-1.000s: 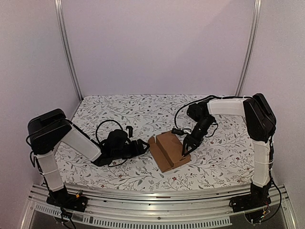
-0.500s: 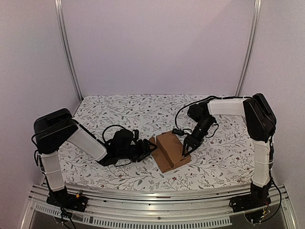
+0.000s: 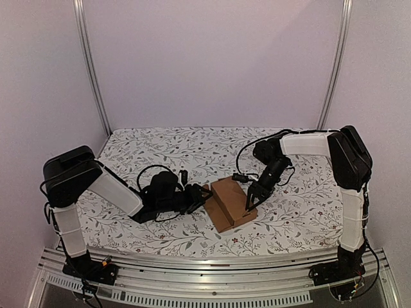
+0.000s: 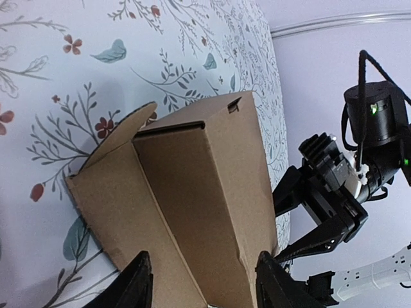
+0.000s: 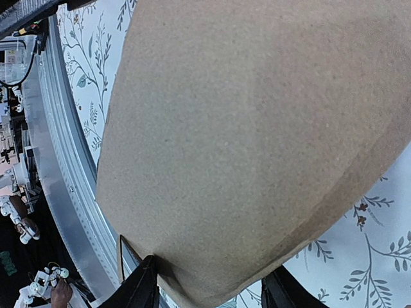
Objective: Fold the paper box
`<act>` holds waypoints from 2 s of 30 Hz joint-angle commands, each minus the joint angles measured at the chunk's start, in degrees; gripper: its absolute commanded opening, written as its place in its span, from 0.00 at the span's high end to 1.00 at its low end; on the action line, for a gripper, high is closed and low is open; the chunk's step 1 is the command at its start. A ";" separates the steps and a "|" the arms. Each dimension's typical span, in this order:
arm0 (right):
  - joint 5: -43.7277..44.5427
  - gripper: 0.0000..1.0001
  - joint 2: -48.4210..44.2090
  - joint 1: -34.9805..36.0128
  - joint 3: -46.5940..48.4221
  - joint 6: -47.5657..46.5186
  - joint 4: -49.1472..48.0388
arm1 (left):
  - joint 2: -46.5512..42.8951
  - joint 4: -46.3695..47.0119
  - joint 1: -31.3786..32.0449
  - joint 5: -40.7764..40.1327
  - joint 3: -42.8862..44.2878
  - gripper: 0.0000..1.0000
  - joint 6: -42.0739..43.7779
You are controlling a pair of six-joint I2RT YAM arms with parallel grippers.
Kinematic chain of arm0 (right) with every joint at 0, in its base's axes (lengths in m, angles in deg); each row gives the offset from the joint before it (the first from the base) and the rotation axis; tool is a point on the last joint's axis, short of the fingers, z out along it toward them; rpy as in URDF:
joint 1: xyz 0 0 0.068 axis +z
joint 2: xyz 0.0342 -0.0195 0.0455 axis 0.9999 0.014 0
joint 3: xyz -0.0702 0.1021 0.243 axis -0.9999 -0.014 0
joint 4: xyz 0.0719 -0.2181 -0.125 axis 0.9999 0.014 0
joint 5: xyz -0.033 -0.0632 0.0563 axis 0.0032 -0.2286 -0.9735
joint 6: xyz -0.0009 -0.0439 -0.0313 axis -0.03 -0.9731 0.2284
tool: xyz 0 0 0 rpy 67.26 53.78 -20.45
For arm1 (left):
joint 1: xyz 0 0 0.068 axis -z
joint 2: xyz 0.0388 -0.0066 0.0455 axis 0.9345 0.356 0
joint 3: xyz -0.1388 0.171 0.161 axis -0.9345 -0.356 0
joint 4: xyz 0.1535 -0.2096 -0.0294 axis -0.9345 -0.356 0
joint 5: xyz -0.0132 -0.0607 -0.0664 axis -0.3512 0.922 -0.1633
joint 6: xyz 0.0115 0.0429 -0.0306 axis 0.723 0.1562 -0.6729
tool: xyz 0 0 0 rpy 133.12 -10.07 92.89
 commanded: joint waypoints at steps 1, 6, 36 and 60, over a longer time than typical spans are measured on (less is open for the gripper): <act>1.71 0.48 1.04 -0.10 -1.00 -0.73 -0.51 | -0.79 1.83 0.85 0.07 0.49 0.47 1.06; 1.81 0.48 1.04 -0.07 -1.14 -0.73 -0.49 | -5.65 -20.59 2.02 -6.38 2.83 0.41 2.65; 0.25 0.48 1.72 -0.06 -1.14 -0.55 -0.23 | 4.37 7.05 1.95 -4.81 -0.30 0.52 -6.35; 0.45 0.46 -0.22 -2.26 -1.22 -0.82 0.07 | 4.97 -8.72 0.28 0.48 7.31 1.00 2.36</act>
